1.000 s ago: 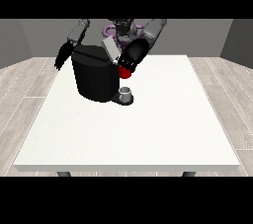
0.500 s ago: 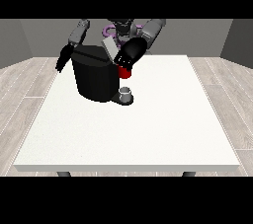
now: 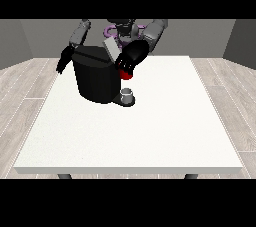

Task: Insert the coffee pod into the coffee machine and close the lid

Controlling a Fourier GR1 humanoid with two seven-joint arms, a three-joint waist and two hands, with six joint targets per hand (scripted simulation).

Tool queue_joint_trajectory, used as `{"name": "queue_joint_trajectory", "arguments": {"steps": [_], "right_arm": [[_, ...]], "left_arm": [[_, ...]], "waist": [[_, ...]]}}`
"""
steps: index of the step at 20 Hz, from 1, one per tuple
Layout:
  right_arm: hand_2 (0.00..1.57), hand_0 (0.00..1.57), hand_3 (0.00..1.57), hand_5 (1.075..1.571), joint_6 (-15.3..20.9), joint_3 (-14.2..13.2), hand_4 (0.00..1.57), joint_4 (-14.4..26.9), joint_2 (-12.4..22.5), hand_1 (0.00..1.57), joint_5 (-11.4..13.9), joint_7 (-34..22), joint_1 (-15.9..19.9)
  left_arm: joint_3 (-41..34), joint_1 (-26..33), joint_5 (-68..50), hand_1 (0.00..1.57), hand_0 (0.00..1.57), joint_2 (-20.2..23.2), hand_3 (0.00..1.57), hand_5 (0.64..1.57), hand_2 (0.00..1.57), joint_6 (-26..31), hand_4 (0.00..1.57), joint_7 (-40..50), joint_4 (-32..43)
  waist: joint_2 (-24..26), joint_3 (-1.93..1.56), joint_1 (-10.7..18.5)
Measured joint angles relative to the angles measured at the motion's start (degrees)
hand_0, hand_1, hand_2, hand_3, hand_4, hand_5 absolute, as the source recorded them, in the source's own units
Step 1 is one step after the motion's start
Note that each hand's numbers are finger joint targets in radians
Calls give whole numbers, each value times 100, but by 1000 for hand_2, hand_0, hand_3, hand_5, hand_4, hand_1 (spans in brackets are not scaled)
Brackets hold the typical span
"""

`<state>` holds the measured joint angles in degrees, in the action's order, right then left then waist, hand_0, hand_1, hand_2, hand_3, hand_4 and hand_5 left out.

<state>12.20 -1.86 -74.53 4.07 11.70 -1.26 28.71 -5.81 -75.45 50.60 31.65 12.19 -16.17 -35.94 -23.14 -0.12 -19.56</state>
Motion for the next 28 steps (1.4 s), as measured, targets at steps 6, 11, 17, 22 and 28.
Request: {"name": "queue_joint_trajectory", "arguments": {"steps": [6,11,17,22,28], "right_arm": [[0,0,0,1571,29,-88,149,108,67,0,13,-6,68],[0,0,0,1571,24,-93,171,68,62,0,-1,-13,-17],[0,0,0,1571,-16,-219,0,412,61,0,-104,57,-209],[0,0,0,1571,-49,-440,0,737,126,0,-253,193,-543],[0,0,0,1571,-163,-582,0,1003,193,0,-373,446,-1143]], "left_arm": [[54,-10,148,0,0,3,474,1571,565,-122,0,23,13],[30,73,188,0,0,35,326,1571,432,-240,0,-109,91],[126,219,222,0,0,-319,60,1571,0,-62,0,191,73],[179,705,117,0,0,-665,0,1571,85,110,0,188,-13],[-262,1452,-609,0,0,-1404,0,1571,0,61,369,24,-177]], "waist": [[-12,-2,71],[27,-4,74],[500,2,348],[1051,7,781],[1774,15,1261]]}}
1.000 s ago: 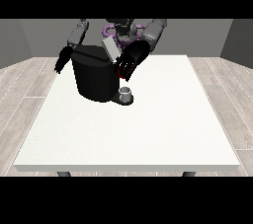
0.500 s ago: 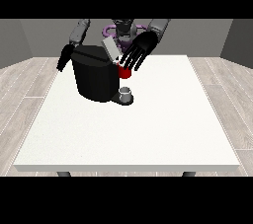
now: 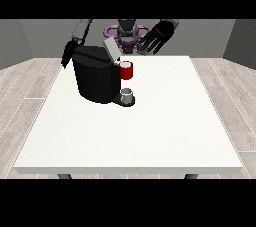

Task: Insert the coffee pod into the coffee machine and close the lid

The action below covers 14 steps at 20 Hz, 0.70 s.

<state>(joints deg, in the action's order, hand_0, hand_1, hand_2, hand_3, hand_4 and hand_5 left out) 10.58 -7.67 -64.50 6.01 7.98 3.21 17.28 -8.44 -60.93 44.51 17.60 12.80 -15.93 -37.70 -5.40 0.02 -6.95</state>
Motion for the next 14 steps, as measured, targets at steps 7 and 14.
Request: {"name": "queue_joint_trajectory", "arguments": {"steps": [7,14], "right_arm": [[0,0,0,1571,79,-119,0,93,-31,0,-51,77,-709],[0,0,0,1571,-310,104,0,-344,-165,0,-245,29,-865]], "left_arm": [[-1111,1218,-1535,0,0,-1058,0,1571,0,138,394,-313,74],[-1306,2398,-1967,0,0,-1532,0,1571,0,248,389,-338,163]], "waist": [[1052,9,691],[1971,1,1026]]}}
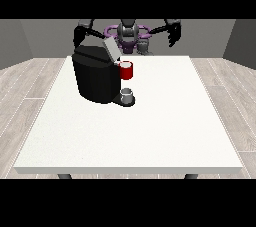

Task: Insert the coffee pod into the coffee machine and close the lid

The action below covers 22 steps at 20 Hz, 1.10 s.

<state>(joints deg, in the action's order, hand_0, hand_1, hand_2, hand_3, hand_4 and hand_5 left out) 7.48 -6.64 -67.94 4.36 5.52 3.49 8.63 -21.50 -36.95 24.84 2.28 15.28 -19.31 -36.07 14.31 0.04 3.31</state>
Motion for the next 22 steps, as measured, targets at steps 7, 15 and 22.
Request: {"name": "queue_joint_trajectory", "arguments": {"steps": [7,15,22], "right_arm": [[0,0,0,1571,-568,240,251,-469,231,0,-90,-236,301],[0,0,0,1571,-678,-39,108,-419,559,0,-207,-614,1001],[0,0,0,1571,-790,-428,129,-7,624,0,-653,-830,1548]], "left_arm": [[64,643,-311,0,0,-117,0,1571,0,103,368,125,-221],[524,1029,-897,0,0,-183,0,1571,0,271,391,482,-1110],[865,1261,-1226,0,0,-173,0,1571,0,246,346,711,-1940]], "waist": [[371,-3,252],[86,-4,587],[-396,-6,837]]}}
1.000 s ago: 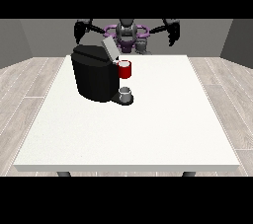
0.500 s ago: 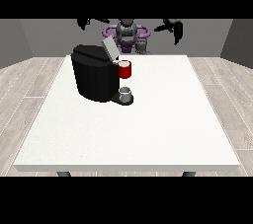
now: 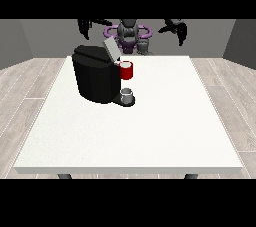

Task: Insert the coffee pod into the coffee machine and close the lid

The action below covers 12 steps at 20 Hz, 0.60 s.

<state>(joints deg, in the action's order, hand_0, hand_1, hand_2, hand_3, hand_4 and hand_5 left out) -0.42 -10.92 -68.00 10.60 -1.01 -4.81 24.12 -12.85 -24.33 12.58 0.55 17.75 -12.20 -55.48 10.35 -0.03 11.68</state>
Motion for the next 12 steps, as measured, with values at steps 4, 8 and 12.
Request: {"name": "queue_joint_trajectory", "arguments": {"steps": [4,8,12], "right_arm": [[0,0,0,1571,-14,-121,149,237,7,0,-192,-182,296],[0,0,0,1571,-19,-77,0,381,-35,0,-254,-201,529],[0,0,0,1571,-31,-86,0,645,20,0,-255,-80,746]], "left_arm": [[236,238,-164,0,0,-18,0,1571,0,-81,265,149,-500],[290,415,-275,0,0,23,0,1571,0,-155,349,299,-1031],[501,689,-398,0,0,20,0,1571,0,-177,360,442,-1597]], "waist": [[-212,1,12],[-475,1,-84],[-681,2,-33]]}}
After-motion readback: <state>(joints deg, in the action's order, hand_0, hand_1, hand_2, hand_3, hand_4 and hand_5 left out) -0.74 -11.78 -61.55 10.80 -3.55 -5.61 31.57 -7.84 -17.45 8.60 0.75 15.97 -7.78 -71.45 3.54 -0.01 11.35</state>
